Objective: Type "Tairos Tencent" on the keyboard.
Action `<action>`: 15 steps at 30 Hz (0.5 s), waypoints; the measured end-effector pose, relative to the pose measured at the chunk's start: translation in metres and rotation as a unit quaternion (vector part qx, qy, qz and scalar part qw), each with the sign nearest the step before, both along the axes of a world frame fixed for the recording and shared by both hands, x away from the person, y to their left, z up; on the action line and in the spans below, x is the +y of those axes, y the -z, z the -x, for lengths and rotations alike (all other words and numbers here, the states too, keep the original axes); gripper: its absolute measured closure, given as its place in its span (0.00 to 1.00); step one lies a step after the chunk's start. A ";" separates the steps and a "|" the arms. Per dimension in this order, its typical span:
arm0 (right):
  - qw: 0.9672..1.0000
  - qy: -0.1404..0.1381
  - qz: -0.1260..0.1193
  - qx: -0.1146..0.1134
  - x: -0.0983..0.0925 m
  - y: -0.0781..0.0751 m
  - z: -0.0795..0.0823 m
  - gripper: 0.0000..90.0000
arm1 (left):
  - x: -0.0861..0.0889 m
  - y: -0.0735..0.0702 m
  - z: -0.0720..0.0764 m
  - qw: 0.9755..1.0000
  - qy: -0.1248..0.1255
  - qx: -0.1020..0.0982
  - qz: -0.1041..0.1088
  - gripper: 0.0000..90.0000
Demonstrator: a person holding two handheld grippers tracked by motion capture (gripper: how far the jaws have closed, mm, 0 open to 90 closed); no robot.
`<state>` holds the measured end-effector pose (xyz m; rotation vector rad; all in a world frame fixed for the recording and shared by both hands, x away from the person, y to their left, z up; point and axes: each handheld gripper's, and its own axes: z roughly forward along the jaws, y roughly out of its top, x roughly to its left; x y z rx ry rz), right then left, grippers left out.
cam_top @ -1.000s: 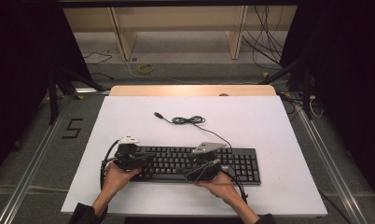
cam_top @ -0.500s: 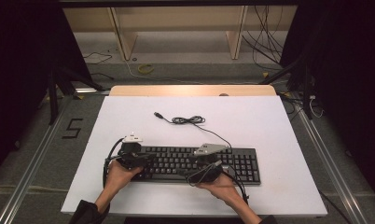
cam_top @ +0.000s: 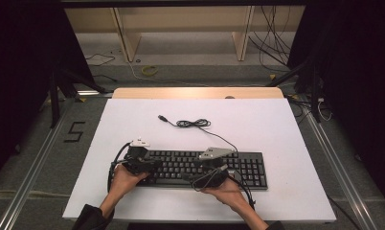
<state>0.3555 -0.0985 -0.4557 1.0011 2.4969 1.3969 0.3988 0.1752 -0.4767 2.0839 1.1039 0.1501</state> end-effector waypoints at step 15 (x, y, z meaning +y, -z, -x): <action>1.000 0.000 0.001 -0.003 0.000 -0.001 -0.001 0.37 | 0.002 -0.007 0.004 1.000 -0.003 -0.012 0.021 0.88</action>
